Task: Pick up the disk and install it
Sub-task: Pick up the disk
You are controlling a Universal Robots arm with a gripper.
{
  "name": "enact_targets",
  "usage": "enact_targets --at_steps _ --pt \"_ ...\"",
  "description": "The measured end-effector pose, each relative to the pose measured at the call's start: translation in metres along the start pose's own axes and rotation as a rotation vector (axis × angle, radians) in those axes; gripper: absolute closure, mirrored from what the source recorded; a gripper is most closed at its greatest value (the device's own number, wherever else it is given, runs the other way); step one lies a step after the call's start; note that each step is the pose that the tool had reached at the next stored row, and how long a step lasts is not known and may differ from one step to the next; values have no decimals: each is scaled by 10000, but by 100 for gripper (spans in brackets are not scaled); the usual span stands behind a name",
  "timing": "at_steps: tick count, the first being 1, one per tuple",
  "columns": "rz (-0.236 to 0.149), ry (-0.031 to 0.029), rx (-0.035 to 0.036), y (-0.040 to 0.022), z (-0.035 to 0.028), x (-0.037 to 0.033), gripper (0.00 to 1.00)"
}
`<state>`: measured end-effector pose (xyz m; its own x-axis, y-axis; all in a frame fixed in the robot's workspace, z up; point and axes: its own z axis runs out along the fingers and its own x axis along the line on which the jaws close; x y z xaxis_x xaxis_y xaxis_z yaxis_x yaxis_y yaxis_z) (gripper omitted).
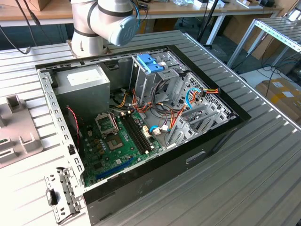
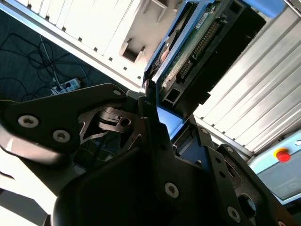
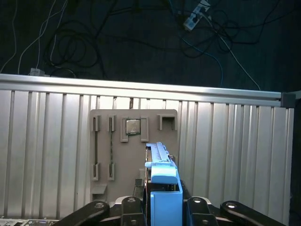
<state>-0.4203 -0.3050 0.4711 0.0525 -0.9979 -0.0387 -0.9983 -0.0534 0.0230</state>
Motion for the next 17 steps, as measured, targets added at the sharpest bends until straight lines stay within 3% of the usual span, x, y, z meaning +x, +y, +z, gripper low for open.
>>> enact_targets --at_steps 17 --pt "0 0 0 -109 -8 137 63"
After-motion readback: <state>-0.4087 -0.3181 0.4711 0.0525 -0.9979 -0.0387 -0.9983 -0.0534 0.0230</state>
